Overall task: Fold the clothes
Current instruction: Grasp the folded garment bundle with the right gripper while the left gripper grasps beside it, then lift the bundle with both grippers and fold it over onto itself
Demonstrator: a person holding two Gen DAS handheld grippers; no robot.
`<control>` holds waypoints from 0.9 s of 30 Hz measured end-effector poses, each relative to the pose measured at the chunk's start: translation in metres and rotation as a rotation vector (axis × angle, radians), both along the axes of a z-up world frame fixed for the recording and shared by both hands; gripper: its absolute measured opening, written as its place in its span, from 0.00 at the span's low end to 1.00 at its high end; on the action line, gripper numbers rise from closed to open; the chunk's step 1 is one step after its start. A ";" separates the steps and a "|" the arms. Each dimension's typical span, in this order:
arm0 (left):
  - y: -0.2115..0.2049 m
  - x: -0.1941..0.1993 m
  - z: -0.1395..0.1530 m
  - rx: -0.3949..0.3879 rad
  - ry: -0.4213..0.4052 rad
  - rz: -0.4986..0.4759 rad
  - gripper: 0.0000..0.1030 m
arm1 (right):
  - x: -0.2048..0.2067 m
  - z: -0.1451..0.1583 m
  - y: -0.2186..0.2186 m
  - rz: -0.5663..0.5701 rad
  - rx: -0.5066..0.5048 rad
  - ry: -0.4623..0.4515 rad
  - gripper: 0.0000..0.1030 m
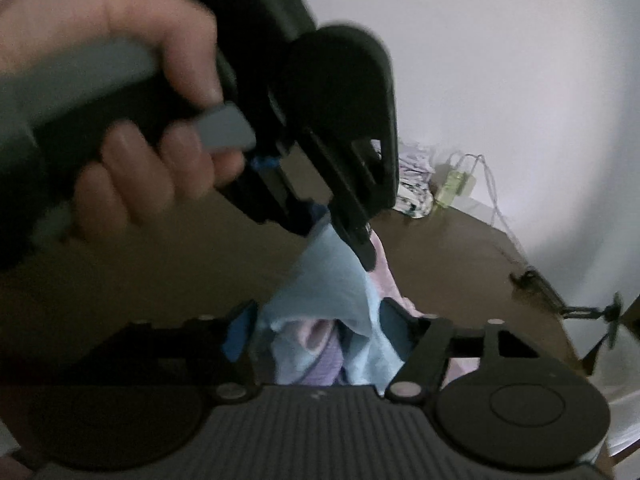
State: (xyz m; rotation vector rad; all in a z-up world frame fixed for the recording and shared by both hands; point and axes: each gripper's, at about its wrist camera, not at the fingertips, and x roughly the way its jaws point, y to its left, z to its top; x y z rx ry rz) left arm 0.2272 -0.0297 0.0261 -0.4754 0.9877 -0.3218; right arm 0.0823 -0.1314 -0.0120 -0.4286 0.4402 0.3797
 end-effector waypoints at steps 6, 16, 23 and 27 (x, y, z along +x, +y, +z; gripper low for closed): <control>0.001 -0.007 0.004 0.083 -0.005 -0.004 0.08 | 0.006 0.001 -0.018 0.013 0.123 0.097 0.18; -0.044 -0.003 0.053 0.077 -0.081 -0.115 0.30 | 0.026 -0.004 -0.138 -0.071 0.867 0.303 0.17; -0.096 0.017 0.032 0.034 -0.057 -0.228 0.32 | 0.035 -0.041 -0.210 -0.259 1.162 0.424 0.17; -0.098 0.017 0.023 0.047 -0.073 -0.237 0.32 | 0.037 -0.052 -0.213 -0.272 1.158 0.467 0.17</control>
